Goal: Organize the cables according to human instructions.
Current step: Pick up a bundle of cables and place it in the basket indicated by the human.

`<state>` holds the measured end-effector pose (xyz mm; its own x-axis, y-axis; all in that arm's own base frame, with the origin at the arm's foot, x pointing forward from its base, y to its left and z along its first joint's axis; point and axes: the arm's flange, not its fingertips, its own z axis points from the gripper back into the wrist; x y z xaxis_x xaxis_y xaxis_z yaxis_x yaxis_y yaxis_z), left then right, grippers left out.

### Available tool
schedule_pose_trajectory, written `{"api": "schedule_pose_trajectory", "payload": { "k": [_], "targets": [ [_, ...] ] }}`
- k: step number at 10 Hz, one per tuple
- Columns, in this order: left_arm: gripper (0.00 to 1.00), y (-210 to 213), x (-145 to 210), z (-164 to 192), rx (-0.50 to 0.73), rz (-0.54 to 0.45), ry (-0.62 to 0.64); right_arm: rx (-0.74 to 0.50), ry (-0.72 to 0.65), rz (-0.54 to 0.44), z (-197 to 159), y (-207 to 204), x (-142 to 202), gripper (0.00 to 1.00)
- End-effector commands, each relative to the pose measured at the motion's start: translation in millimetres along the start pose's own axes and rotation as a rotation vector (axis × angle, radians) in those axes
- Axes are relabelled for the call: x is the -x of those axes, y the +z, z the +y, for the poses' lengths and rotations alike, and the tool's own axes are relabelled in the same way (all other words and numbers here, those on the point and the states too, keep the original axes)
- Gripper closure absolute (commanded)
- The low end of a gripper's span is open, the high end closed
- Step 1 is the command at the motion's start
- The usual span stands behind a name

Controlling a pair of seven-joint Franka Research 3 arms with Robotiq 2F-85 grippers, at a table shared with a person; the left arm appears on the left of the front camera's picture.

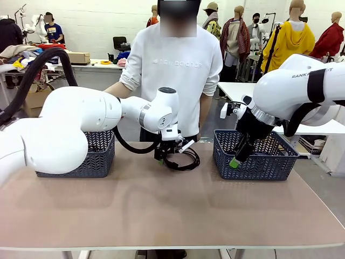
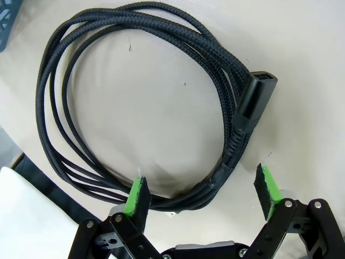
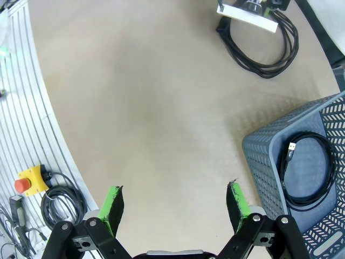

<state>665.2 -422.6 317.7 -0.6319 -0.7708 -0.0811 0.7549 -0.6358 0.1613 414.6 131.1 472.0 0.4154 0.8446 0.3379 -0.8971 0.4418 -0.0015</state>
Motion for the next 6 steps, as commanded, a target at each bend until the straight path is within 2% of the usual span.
{"api": "schedule_pose_trajectory", "payload": {
  "k": [1, 6],
  "targets": [
    [0.0, 1.0, 2.9, 7.6, 0.005, 0.038, 0.014, 0.003, 0.003, 0.015, -2.2, 2.1, -1.4, 0.0],
    [0.0, 0.1, 1.2, 1.1, 0.03, 0.008, 0.001, 0.003, 0.003, 0.015, -2.2, 2.1, -1.4, 0.0]
  ]
}}
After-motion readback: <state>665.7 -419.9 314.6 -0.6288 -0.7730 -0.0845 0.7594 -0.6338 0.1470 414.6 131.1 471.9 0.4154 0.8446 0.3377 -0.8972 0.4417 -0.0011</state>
